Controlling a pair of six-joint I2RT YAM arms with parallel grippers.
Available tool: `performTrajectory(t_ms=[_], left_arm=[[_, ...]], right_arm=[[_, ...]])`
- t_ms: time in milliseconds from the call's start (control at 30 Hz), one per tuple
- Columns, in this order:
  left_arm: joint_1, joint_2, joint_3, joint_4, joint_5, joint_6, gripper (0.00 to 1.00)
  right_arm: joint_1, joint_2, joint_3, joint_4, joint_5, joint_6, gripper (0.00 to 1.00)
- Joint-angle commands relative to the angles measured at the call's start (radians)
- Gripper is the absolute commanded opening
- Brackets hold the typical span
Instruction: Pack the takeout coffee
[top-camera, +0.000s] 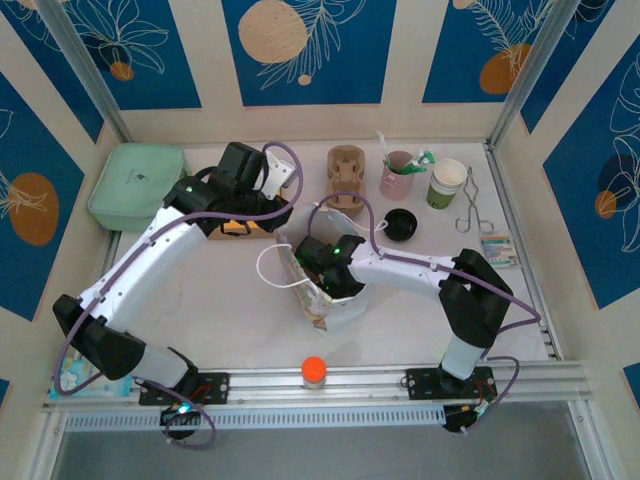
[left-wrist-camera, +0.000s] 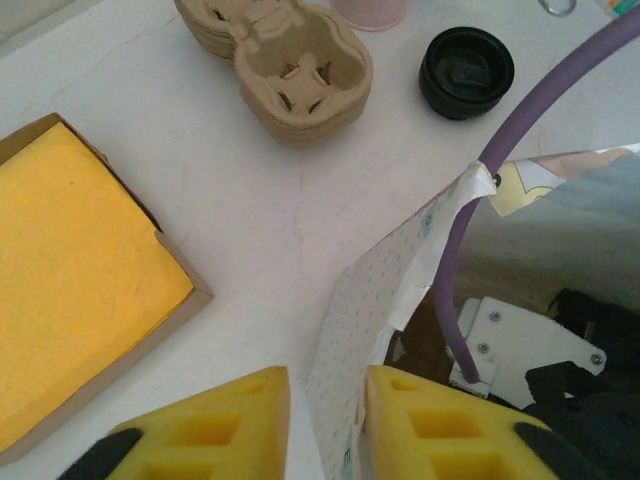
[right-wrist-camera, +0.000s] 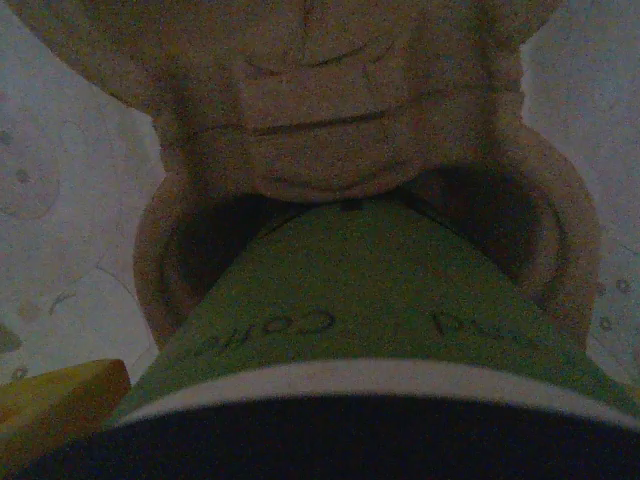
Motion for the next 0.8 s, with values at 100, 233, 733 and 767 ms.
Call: performTrajectory(t_ms=[100, 233, 733, 767], left_arm=[[-0.009, -0.038, 0.037, -0.011, -0.021, -0.004, 0.36], [-0.009, -0.044, 0.038, -0.01, -0.024, -0.004, 0.41], [-0.014, -0.061, 0.056, -0.016, -0.032, -0.008, 0.54], [-0.013, -0.062, 0.057, -0.015, -0.032, -0.007, 0.54]], right_arm=[[0.0, -0.002, 0.054, -0.085, -0.013, -0.017, 0.99], [0.004, -0.021, 0.084, -0.122, 0.004, -0.016, 0.99], [0.02, -0.104, 0.188, -0.233, 0.043, -0.013, 0.99], [0.021, -0.108, 0.196, -0.239, 0.045, -0.014, 0.99]])
